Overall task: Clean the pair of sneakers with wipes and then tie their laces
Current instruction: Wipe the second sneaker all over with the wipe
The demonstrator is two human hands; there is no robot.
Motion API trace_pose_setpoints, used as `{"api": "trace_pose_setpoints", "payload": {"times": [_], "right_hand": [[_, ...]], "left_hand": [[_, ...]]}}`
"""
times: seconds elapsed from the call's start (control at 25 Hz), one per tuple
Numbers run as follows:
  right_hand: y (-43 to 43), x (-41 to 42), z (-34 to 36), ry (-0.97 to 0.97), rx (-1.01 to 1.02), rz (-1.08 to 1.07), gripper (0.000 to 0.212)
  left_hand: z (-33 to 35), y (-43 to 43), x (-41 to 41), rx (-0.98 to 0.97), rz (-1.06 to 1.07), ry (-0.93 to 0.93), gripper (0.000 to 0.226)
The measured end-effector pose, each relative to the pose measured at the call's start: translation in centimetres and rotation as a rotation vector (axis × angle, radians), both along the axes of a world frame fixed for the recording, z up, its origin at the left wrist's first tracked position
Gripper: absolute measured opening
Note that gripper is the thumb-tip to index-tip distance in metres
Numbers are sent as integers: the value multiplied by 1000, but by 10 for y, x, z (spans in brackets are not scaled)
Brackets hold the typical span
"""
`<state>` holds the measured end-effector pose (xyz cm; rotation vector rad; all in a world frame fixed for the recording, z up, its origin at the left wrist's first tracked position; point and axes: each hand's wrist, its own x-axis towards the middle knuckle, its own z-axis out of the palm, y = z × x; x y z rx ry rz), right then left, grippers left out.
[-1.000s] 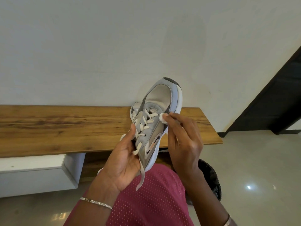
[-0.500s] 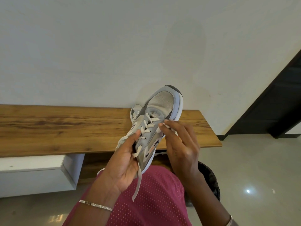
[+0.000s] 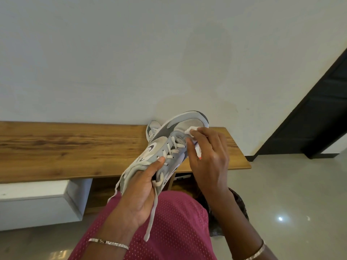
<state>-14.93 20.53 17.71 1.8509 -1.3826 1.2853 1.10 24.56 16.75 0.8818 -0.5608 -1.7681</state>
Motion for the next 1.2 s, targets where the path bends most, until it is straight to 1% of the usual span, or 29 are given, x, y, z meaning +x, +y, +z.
{"api": "trace_pose_setpoints", "payload": {"times": [0.12, 0.24, 0.32, 0.4, 0.48, 0.56, 0.64, 0.68, 0.76, 0.84, 0.88, 0.96, 1.08, 1.12, 1.2], "right_hand": [[-1, 0, -3, -3, 51, 18, 10], [2, 6, -5, 34, 134, 82, 15], [-3, 2, 0, 77, 122, 58, 12], [-13, -6, 10, 72, 58, -24, 10], [-18, -8, 16, 20, 12, -60, 12], [-14, 1, 8, -32, 68, -16, 13], [-8, 7, -3, -16, 136, 55, 14], [-8, 6, -4, 8, 140, 66, 15], [-12, -2, 3, 21, 77, 15, 14], [-17, -6, 14, -35, -20, -62, 11], [-17, -5, 17, -71, -37, -77, 11], [-15, 4, 11, -110, 12, -43, 11], [-11, 7, 0, -87, 124, 73, 11], [-12, 6, 1, -66, 124, 77, 10], [-16, 2, 8, -39, 58, 7, 10]], "left_hand": [[-6, -1, 2, 11, 23, -30, 28], [-8, -2, 3, 8, 37, -37, 29], [-7, -2, 3, 6, 41, -55, 21], [-3, 1, 0, -18, 55, -96, 9], [1, 1, -2, -34, 80, -123, 13], [3, 1, -1, -54, 97, -152, 26], [0, 0, 1, -67, 99, -171, 37], [0, 0, 1, -60, 105, -180, 37], [0, 0, 1, -54, 104, -179, 33], [2, 0, -3, -70, 96, -169, 29], [4, 0, -4, -74, 94, -161, 24], [7, 1, -6, -67, 99, -154, 13], [4, 1, -4, -44, 97, -170, 19], [2, 0, -3, -30, 101, -160, 19], [4, 0, -6, -17, 91, -103, 14]]}}
